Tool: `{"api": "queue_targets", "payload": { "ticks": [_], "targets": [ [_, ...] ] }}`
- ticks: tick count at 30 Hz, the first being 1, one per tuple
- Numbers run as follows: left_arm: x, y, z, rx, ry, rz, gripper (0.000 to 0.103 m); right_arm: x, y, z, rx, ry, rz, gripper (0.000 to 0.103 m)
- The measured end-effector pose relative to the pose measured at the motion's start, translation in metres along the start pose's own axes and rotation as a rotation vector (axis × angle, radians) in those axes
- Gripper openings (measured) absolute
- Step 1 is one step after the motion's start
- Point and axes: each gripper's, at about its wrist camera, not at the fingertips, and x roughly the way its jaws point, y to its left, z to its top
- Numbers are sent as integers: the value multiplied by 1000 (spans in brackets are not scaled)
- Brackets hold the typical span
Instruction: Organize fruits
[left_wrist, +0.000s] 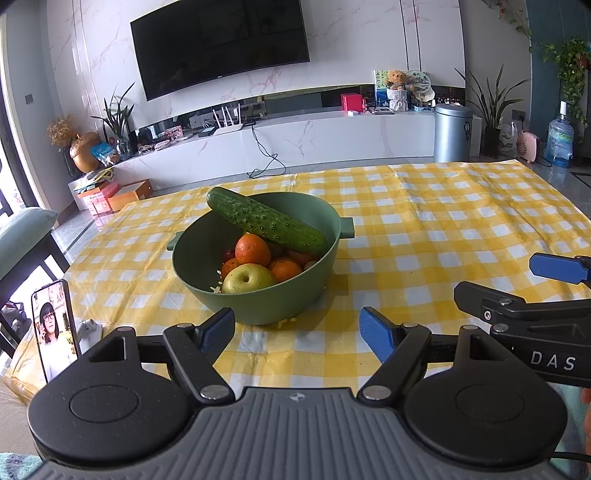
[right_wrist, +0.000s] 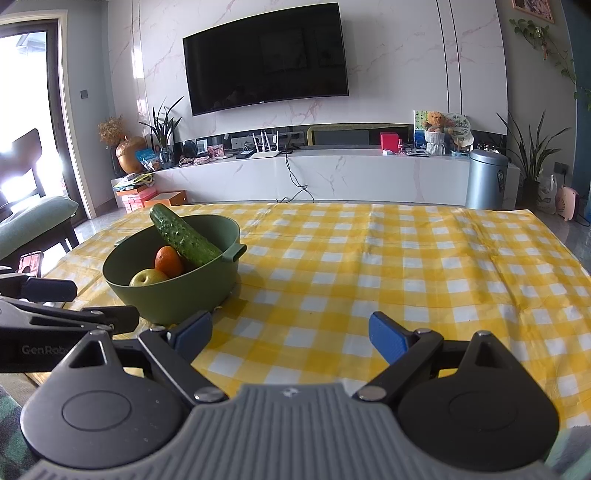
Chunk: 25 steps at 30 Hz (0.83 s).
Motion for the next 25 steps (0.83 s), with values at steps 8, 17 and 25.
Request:
{"api": "queue_targets", "payload": {
  "ticks": [8, 17, 25],
  "targets": [
    [-1, 0, 1, -2, -2, 4, 90, 0, -2, -4, 0, 7, -4, 89],
    [-3, 1, 4, -5, -6, 2, 90, 0, -1, -3, -1, 8, -4, 89],
    [-3, 2, 1, -2, -10, -1, 90, 0, -1, -6, -3, 11, -5, 89]
  ]
}}
